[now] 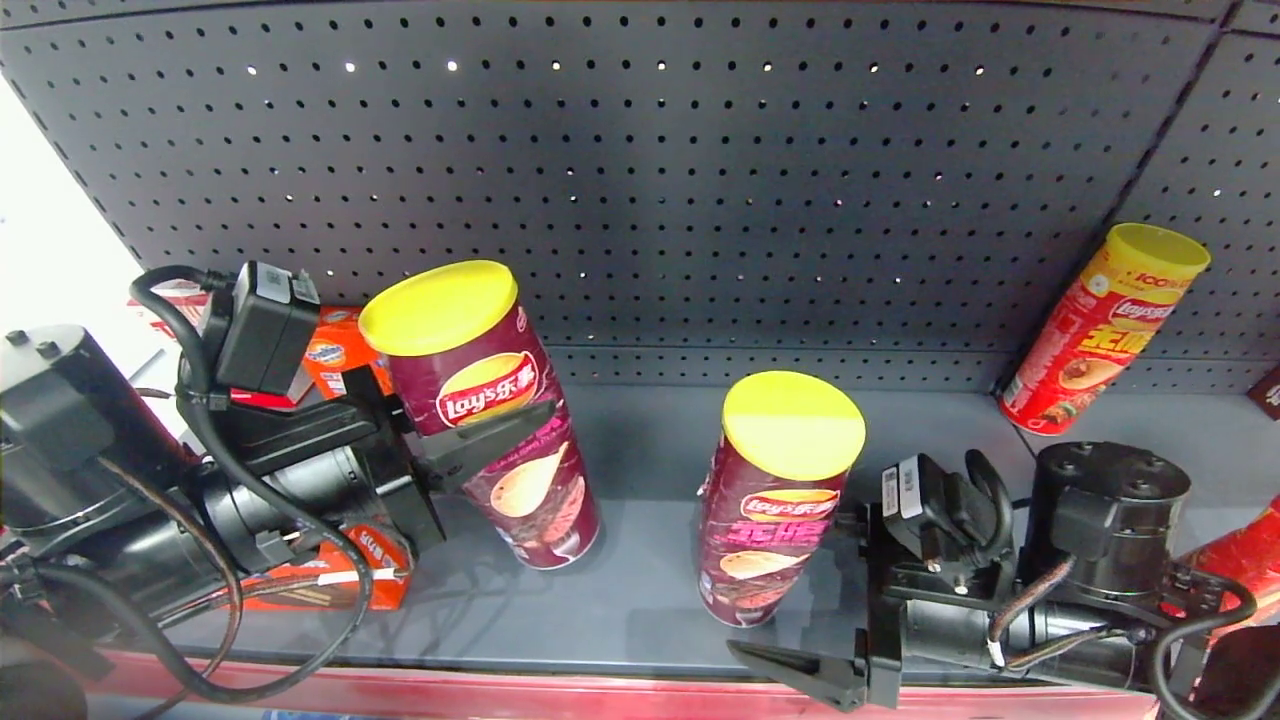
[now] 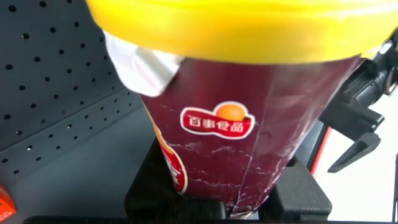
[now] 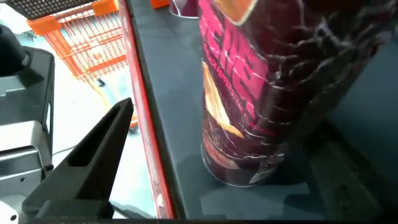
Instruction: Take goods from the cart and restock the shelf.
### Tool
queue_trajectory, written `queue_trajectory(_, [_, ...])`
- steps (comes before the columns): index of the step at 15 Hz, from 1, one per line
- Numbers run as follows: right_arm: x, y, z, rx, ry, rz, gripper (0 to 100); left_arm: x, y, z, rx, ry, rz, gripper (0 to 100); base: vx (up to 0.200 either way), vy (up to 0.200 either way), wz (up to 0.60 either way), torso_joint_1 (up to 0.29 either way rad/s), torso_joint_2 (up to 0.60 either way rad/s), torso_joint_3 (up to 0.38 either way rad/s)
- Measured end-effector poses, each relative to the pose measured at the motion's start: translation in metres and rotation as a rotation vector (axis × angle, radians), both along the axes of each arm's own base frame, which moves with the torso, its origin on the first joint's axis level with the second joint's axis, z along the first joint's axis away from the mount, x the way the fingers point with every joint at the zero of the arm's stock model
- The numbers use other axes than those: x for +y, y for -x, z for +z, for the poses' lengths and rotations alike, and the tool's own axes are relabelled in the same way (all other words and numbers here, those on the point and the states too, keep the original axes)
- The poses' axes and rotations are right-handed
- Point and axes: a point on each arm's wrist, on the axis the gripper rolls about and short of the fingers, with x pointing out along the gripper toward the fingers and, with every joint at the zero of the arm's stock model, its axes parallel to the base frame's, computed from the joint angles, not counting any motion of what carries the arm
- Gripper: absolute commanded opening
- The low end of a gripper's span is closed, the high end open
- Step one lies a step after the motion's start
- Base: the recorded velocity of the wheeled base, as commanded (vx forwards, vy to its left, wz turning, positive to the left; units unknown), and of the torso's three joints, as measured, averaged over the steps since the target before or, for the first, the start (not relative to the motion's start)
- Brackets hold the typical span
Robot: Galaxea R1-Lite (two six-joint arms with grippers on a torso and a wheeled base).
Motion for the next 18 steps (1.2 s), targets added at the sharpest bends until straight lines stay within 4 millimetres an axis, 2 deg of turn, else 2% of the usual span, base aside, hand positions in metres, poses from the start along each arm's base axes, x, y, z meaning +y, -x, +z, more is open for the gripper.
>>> queue_trajectory(5, [-0.004,0.001,0.003,-0.012,-0.001,-0.059,100,0.000,0.000,0.000,0.001,0.000,0.000,0,0.000,0.000,0.00,0.000,0.00,0.000])
queue_trajectory(8, [-0.013,0.011,0.012,-0.027,-0.020,-0.074,100,0.000,0.000,0.000,-0.002,0.000,-0.003,0,0.000,0.000,0.00,0.000,0.00,0.000])
queue_trajectory(10, [-0.028,0.023,0.017,-0.037,-0.025,-0.109,100,0.000,0.000,0.001,-0.004,0.001,-0.005,0,0.000,0.000,0.00,0.000,0.00,0.000])
queue_trajectory(14, [-0.068,0.065,0.033,-0.053,-0.025,-0.214,100,-0.001,0.000,0.001,-0.004,0.001,-0.009,0,0.000,0.000,0.00,0.000,0.00,0.000])
queue_trajectory(18, [-0.111,0.122,0.033,-0.041,0.021,-0.397,100,-0.002,-0.001,0.001,-0.005,0.001,-0.010,0,0.000,0.000,0.00,0.000,0.00,0.000])
